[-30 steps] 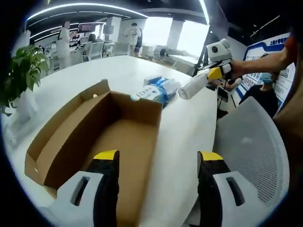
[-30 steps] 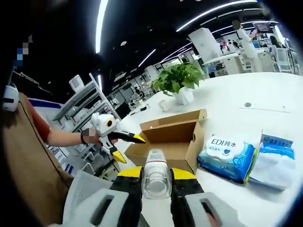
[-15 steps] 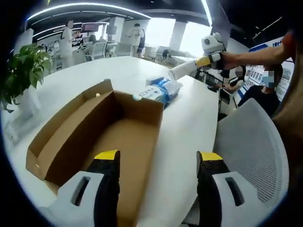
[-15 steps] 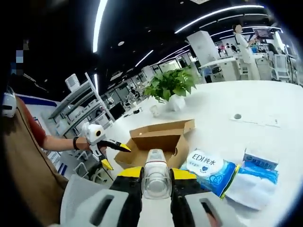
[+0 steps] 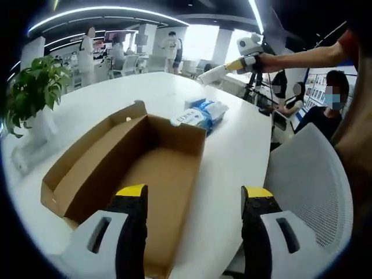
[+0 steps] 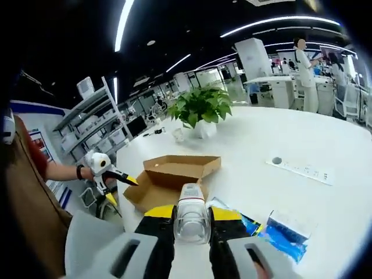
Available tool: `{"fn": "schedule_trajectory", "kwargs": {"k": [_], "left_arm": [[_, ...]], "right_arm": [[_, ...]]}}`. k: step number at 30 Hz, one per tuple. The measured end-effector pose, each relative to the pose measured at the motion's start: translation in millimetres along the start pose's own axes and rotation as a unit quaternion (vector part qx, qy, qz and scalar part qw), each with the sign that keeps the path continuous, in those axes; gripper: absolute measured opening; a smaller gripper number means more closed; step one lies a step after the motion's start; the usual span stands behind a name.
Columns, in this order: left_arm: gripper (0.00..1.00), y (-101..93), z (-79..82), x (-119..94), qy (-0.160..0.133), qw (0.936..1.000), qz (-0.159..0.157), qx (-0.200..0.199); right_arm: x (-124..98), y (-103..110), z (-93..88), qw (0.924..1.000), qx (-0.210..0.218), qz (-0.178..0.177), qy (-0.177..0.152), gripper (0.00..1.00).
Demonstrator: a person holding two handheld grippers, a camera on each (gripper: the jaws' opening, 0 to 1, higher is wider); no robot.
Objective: Operate the shoe box by opening the lid, removing the specified soft item, and placing it in the target area until the item is outside and the box remains undamaged.
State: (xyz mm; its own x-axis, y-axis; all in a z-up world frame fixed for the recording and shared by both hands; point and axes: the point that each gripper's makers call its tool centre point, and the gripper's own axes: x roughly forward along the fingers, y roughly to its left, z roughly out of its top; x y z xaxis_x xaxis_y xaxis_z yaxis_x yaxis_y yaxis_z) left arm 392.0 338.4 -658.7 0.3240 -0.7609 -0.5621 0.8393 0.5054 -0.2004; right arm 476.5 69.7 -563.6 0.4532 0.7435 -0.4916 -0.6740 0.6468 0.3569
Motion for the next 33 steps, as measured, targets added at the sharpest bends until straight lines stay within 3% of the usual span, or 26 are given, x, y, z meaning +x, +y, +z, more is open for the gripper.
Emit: {"fn": "schedule_trajectory", "kwargs": {"k": [7,18,28,33], "left_arm": [[0.65,3.1,0.7,-5,-0.005,1.0,0.008,-0.002],[0.64,5.2,-1.7,-9,-0.008,0.9998,0.017,-0.008],[0.64,8.0,-5.3,-11,-0.006,0.9996,0.022,-0.015],[0.64,8.3,-7.2,-11,-0.004,0.9996,0.024,-0.016]], "right_arm": [[8,-24,18.9,0.999,-0.031,-0.014,0.028,0.17],[27,-52,12.5,0.9911,-0.084,-0.03,0.099,0.17],[46,-67,-4.7,0.9709,-0.157,-0.027,0.179,0.17],[54,-75,-8.1,0.9654,-0.17,-0.03,0.196,0.17]]}}
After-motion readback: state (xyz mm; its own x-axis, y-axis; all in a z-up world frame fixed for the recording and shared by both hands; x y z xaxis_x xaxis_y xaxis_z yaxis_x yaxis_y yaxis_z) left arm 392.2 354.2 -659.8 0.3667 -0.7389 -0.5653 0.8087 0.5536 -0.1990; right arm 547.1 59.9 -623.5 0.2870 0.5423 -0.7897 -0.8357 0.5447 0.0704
